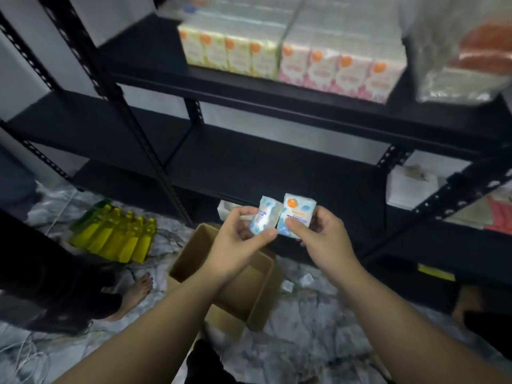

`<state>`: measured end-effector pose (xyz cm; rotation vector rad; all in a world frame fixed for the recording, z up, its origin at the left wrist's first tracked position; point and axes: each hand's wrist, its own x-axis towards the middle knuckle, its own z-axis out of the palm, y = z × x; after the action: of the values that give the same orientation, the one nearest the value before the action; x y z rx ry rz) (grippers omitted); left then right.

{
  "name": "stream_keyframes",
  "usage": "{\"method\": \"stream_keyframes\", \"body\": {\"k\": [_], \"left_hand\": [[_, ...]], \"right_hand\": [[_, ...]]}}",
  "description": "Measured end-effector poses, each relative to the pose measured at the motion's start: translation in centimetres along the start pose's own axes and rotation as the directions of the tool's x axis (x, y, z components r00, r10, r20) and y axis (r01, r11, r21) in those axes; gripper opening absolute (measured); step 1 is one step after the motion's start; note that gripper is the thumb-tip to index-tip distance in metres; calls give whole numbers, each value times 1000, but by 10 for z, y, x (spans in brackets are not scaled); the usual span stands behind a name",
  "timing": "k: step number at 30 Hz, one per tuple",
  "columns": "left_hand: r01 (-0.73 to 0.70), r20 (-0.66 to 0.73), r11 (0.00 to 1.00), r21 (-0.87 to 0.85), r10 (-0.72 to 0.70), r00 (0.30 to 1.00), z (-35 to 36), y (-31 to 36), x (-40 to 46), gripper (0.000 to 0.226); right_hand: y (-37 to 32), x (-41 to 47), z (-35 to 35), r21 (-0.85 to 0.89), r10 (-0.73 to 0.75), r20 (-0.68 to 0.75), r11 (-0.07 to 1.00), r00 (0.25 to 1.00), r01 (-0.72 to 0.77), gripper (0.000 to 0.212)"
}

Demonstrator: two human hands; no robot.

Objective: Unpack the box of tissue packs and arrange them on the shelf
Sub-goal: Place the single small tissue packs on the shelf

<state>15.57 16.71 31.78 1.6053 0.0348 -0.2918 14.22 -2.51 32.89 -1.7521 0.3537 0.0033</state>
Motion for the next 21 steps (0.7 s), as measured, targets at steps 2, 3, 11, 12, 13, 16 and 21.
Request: {"method": "stream_keyframes", "body": {"k": [2,3,11,12,13,16,21], "left_hand": [[-6,46,1000,-2,6,999,-24,16,15,54],[-8,55,1000,-3,8,998,-44,25,27,51],[-34,79,999,36,31,996,-165,99,111,12],[-47,77,998,34,44,996,-178,107,122,11],[-59,76,998,33,56,996,-189,115,133,10],[-86,90,996,17,84,992,-216,133,159,11],[-41,67,997,-61,45,997,-247,148,190,11]], "right_hand": [[-23,12,21,-11,-35,25,999,999,35,22],[-37,22,38,-13,-54,29,998,998,55,24],[-128,74,137,54,-98,-38,994,995,100,25],[-138,81,148,72,-102,-52,992,993,105,24],[-148,87,158,90,-108,-70,989,992,114,23],[-169,104,183,109,-109,-118,986,987,122,22],[-191,132,208,89,-99,-133,990,986,111,17]]}}
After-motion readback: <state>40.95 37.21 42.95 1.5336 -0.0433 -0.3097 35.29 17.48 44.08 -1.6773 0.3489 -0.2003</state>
